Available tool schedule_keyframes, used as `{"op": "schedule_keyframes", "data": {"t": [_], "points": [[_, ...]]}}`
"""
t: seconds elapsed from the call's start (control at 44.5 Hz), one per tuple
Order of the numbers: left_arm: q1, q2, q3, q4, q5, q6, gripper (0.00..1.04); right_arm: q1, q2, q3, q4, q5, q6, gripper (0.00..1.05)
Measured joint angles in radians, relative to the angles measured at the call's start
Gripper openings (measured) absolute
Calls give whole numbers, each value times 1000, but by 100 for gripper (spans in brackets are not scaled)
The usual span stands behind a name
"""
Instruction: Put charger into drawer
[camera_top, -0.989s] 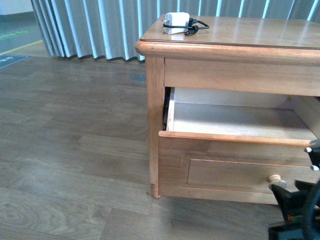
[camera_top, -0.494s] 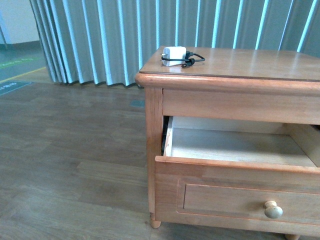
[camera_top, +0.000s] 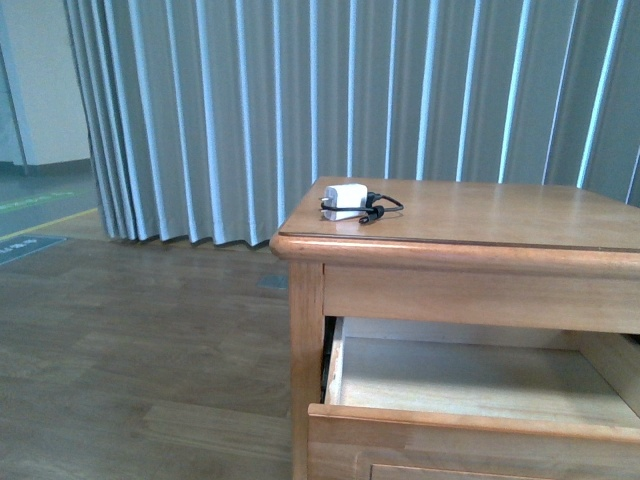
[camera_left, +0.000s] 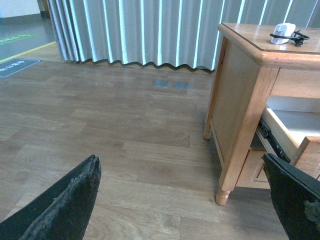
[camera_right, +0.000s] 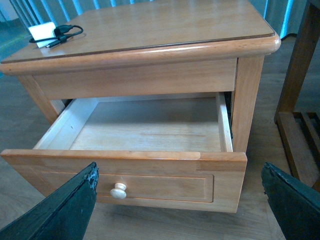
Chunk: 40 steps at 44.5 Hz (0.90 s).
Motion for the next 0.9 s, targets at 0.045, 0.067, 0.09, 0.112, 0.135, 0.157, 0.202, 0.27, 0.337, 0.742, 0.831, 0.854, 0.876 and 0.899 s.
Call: {"op": "schedule_keyframes", "data": {"t": [0.045, 0.067, 0.09, 0.112, 0.135, 0.157, 0.202, 0.27, 0.337, 0.742, 0.831, 0.854, 0.876, 0.899], "points": [[0, 0, 0, 0, 0, 0, 99, -8, -5, 0, 0, -1, 6, 96], [0, 0, 0, 0, 0, 0, 99, -10, -7, 0, 0, -2, 7, 96], [0, 0, 0, 0, 0, 0, 99, -10, -7, 0, 0, -3, 8, 96], [0, 0, 0, 0, 0, 0, 99, -11, -8, 0, 0, -3, 8, 96], [0, 0, 0, 0, 0, 0, 99, -11, -8, 0, 0, -3, 11, 96], [0, 0, 0, 0, 0, 0, 99, -11, -8, 0, 0, -3, 11, 96], [0, 0, 0, 0, 0, 0, 99, -11, -7, 0, 0, -3, 14, 96], [0, 0, 0, 0, 0, 0, 99, -11, -8, 0, 0, -3, 14, 96], [0, 0, 0, 0, 0, 0, 99, 28, -39, -52, 134, 113, -19, 84], [0, 0, 0, 0, 0, 0, 99, 277, -245, -161, 80, 370, -58, 15], [0, 0, 0, 0, 0, 0, 99, 319, -280, -172, 60, 408, -61, 1], [0, 0, 0, 0, 0, 0, 99, 327, -287, -175, 56, 414, -61, 2], [0, 0, 0, 0, 0, 0, 99, 335, -294, -178, 53, 420, -64, 4], [0, 0, 0, 0, 0, 0, 99, 340, -298, -181, 51, 421, -63, 9]]}}
